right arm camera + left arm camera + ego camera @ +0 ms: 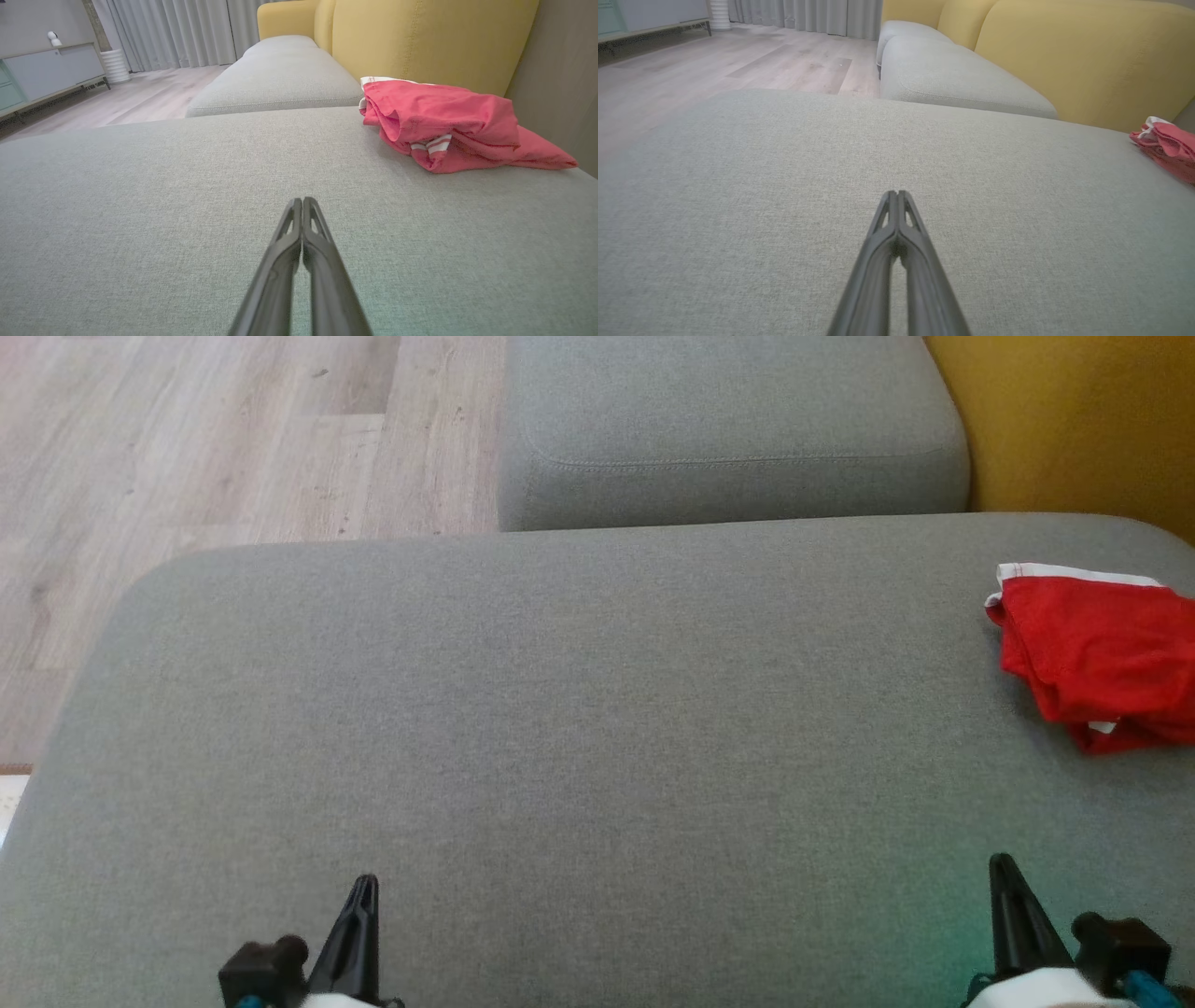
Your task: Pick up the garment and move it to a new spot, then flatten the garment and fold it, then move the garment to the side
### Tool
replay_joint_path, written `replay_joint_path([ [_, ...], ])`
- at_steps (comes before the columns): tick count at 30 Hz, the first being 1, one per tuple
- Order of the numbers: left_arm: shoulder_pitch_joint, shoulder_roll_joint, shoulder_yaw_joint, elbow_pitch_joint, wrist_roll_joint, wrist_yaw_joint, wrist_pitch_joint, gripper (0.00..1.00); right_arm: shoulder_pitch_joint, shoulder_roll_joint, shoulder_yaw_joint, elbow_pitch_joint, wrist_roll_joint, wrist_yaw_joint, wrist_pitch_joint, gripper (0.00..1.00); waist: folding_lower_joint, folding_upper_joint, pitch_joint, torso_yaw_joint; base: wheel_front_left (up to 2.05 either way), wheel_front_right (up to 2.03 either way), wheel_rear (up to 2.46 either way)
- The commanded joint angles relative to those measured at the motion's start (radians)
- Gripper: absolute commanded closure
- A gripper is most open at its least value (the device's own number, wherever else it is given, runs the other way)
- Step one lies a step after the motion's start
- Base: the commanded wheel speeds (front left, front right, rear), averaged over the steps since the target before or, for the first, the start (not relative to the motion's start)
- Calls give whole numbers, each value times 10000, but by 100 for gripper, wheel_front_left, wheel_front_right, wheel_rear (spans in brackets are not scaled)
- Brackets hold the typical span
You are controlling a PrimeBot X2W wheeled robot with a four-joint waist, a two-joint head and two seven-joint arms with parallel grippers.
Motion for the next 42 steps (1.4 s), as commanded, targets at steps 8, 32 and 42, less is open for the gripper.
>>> replay_joint_path([
  [8, -526, 40, 277, -284, -1133, -108, 226, 100, -371, -27, -44, -385, 1266, -1, 247, 100, 1, 0, 60, -37, 0, 0, 0],
  [32, -1032, 88, 727, -173, -3859, -363, 837, 100, -719, -45, 26, -635, 4228, -2, 841, 100, 1, 0, 217, -135, 0, 0, 0],
  [42, -1242, 98, 934, -142, -5030, -472, 1111, 100, -898, -53, 25, -711, 5503, -3, 1128, 100, 1, 0, 285, -178, 0, 0, 0],
])
